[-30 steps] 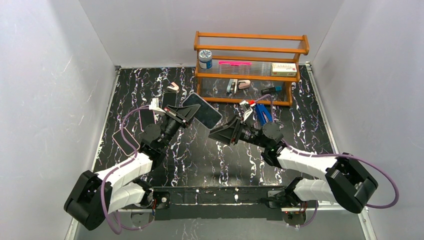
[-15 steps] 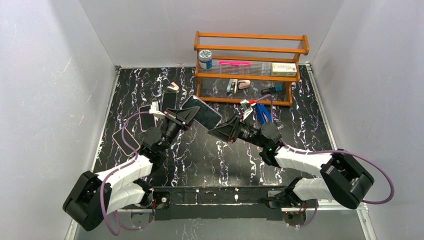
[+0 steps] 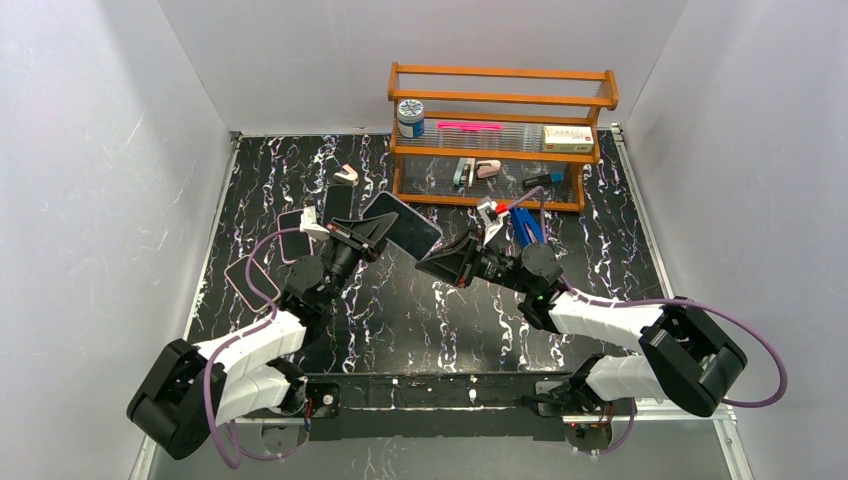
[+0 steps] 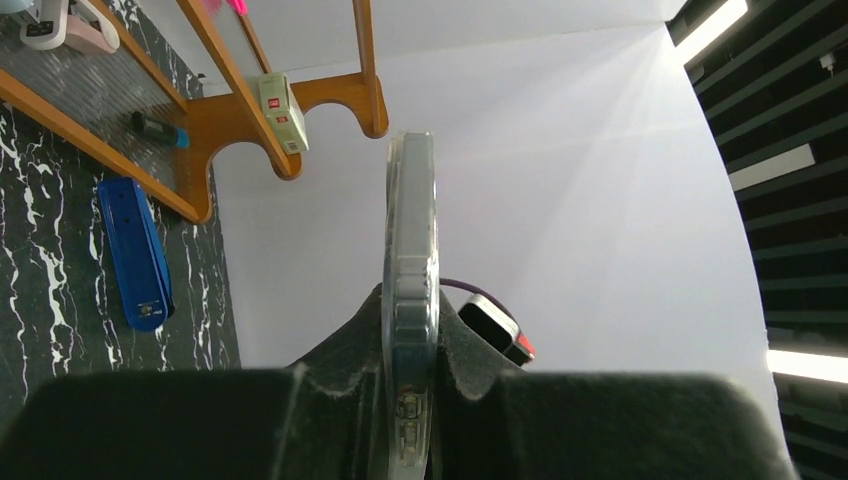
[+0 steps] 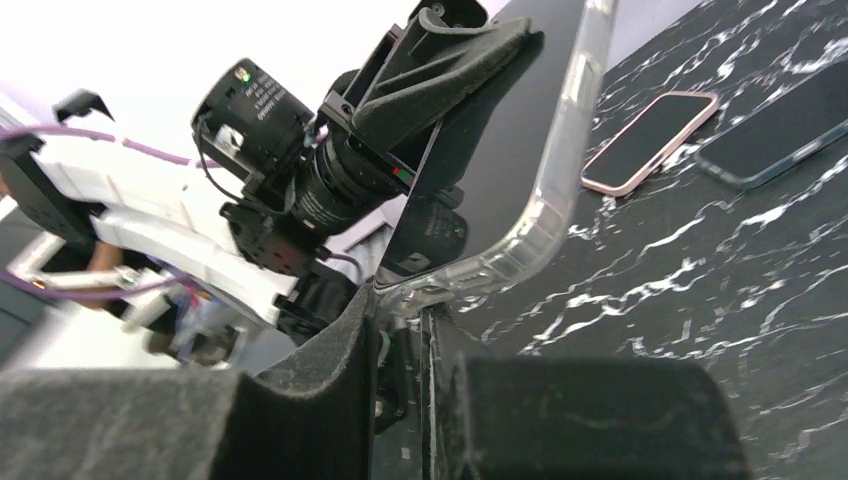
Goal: Take the phone out of the phone case
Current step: Remove the phone case from the phone.
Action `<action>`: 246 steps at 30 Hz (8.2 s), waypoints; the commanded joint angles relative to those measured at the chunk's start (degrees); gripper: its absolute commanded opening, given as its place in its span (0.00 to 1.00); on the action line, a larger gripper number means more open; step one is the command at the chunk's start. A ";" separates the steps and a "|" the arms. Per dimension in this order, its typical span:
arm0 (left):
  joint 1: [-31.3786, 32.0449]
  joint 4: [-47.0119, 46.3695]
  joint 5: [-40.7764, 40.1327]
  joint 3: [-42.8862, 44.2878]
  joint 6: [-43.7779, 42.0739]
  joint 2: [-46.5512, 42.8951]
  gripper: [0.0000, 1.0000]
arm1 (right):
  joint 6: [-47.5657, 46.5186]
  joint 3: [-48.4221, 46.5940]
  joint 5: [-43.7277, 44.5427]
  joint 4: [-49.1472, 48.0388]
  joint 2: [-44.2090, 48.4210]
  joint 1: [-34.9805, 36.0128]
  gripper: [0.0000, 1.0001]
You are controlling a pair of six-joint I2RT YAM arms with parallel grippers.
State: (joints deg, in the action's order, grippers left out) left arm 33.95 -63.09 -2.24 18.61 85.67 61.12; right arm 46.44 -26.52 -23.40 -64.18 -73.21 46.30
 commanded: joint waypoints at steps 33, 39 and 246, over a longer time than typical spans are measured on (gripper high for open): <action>-18.39 1.20 48.83 10.73 -14.77 5.38 0.00 | -35.90 -9.62 -15.04 37.51 7.99 -6.57 0.88; -18.39 2.20 54.69 12.67 -17.64 4.79 0.00 | -37.04 -12.17 -23.46 37.03 4.92 -6.58 0.81; 33.47 86.40 -50.94 36.70 -71.61 20.49 0.00 | 2.27 -10.99 3.06 51.17 -10.20 -23.72 0.01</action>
State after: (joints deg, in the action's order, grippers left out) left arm 72.84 22.81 -51.13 53.87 12.69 80.42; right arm 55.72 -35.44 -13.02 -15.46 -81.52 22.35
